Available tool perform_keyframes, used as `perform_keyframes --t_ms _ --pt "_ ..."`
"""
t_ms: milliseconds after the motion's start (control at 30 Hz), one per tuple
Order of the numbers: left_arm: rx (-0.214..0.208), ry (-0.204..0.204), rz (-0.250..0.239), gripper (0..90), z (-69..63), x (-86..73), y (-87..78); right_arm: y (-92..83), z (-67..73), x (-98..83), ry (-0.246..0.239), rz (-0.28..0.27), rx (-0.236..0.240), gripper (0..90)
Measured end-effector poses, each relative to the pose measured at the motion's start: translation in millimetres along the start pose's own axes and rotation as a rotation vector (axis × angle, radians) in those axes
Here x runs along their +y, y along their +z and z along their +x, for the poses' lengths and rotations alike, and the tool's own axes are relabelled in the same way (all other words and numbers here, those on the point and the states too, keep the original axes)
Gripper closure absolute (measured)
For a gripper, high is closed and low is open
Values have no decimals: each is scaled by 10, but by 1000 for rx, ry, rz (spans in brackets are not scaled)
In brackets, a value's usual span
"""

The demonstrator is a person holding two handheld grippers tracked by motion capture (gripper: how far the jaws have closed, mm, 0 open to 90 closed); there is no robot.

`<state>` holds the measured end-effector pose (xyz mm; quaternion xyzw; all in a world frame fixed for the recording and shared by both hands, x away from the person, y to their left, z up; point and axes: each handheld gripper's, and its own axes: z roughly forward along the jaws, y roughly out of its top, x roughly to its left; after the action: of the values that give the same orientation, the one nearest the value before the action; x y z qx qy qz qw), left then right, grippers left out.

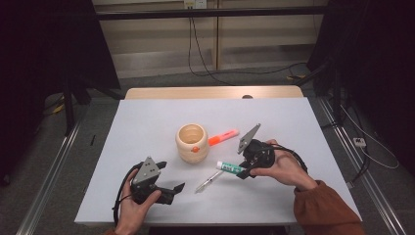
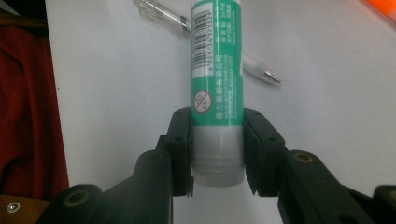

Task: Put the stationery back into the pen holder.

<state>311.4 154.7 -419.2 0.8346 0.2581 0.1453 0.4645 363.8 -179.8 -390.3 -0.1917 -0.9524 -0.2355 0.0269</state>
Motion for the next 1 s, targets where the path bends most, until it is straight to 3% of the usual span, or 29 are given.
perform_keyframes --t_ms 67,167,267,333,467,567,867,1000 --pt "-14 17 2 71 -32 47 64 27 18 18 -5 8 5 663" --pt "-2 69 20 78 -60 112 132 45 33 45 -13 12 7 662" --pt "1 92 21 78 -81 177 180 35 40 75 -25 6 7 663" --pt "13 142 40 78 -101 225 203 32 52 97 -38 4 9 663" --pt "-31 194 63 78 -160 299 283 50 67 149 -50 12 17 663" --pt "-33 242 69 78 -190 354 327 61 64 205 -58 14 18 663" --pt "-37 392 64 76 -371 379 480 95 106 345 -80 15 36 663" --pt "-12 442 70 76 -436 367 488 138 138 362 -84 33 46 663"
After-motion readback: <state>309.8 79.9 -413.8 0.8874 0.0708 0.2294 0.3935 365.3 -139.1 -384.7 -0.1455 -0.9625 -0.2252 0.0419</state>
